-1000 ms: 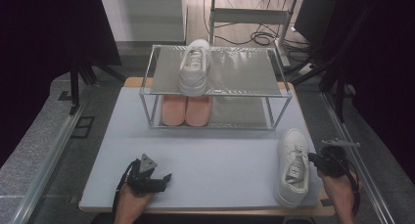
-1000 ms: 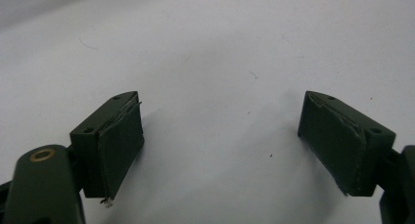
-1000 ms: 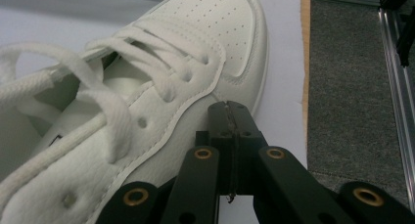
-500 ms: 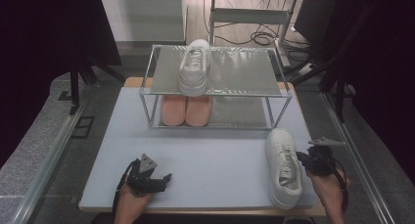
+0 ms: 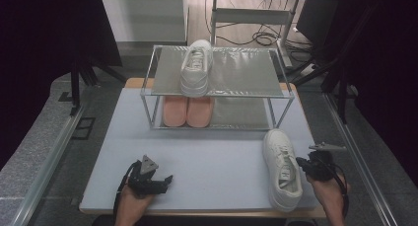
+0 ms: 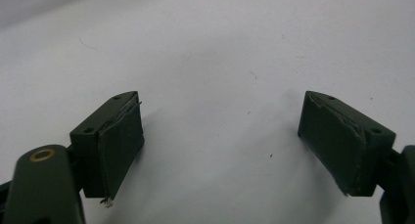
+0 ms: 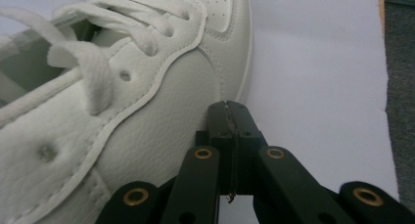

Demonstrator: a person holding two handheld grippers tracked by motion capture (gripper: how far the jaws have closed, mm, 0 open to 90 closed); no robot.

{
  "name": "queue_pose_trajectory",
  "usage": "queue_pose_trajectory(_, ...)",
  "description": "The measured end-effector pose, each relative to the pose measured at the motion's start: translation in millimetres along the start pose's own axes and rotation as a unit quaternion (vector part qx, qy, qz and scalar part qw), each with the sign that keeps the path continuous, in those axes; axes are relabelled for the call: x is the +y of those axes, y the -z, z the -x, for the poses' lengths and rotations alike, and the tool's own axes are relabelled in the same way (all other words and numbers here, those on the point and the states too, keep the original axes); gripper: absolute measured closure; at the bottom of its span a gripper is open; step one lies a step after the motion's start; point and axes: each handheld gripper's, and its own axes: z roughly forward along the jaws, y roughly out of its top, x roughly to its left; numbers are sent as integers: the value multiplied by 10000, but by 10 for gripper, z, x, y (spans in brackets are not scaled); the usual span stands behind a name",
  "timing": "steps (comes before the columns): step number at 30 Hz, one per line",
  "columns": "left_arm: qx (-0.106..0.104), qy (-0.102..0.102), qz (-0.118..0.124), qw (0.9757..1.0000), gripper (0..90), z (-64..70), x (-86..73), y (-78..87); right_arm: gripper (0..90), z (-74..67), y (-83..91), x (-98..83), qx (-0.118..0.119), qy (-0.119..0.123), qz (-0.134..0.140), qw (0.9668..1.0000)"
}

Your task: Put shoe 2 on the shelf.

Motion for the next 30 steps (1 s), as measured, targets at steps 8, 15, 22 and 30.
queue_pose_trajectory(8,0,0,1,10000,166,0,0,0,900,-139,-28,20,272,24,51,9996)
queue_pose_trajectory(15,4,-6,-2,10000,167,1,0,1,900,-352,-58,53,447,257,30,9987)
queue_pose_trajectory(22,3,-12,-6,10000,167,-1,0,1,900,-410,34,-34,525,263,57,9983)
queue_pose_trajectory(30,3,-4,-1,10000,167,1,0,1,900,-581,-39,15,712,369,78,9967)
